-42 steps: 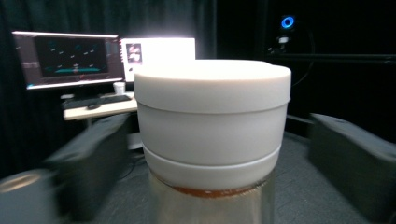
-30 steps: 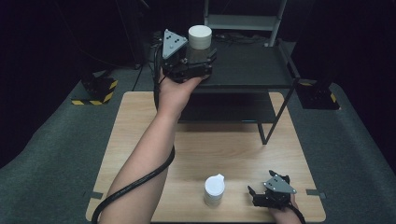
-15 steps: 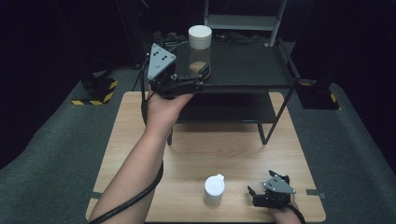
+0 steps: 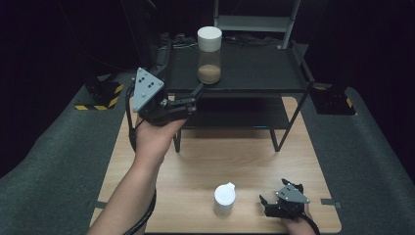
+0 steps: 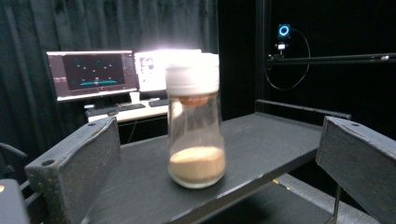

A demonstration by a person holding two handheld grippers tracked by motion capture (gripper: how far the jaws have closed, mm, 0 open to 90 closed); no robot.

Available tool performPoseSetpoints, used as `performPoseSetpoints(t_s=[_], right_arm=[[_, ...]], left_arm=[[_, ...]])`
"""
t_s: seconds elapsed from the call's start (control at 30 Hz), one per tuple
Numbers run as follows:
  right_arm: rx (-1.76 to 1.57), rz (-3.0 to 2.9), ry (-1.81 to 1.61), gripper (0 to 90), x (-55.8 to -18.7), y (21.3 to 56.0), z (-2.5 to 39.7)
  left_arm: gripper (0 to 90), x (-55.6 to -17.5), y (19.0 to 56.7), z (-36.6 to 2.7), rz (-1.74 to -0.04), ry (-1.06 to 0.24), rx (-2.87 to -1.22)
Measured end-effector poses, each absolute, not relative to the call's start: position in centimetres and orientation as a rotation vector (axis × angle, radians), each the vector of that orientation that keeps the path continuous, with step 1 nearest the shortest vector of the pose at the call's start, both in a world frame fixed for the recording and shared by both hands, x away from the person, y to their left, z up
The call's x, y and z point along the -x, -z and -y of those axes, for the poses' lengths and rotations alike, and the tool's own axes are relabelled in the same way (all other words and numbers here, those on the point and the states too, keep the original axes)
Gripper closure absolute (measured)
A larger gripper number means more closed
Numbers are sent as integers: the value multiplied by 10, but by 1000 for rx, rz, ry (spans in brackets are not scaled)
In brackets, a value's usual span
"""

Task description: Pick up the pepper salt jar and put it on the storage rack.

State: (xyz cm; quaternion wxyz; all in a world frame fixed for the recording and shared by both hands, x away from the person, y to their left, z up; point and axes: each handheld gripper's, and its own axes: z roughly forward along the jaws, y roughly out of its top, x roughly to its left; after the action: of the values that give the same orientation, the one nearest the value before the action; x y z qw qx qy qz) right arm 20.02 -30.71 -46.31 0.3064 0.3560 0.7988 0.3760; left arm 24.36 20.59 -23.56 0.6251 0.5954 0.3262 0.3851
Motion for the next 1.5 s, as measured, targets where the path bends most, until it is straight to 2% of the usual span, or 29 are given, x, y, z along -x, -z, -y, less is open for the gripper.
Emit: performPoseSetpoints(t_s=[0.7,1.5], right_arm=[[-934,-2118,-988,0,-201,463,306],[-936,-2119,-974,0,-200,463,304]], left_arm=[[4,-215,286,-220,-755,-882,-1417],[4,-195,390,-245,-876,-795,-1528]])
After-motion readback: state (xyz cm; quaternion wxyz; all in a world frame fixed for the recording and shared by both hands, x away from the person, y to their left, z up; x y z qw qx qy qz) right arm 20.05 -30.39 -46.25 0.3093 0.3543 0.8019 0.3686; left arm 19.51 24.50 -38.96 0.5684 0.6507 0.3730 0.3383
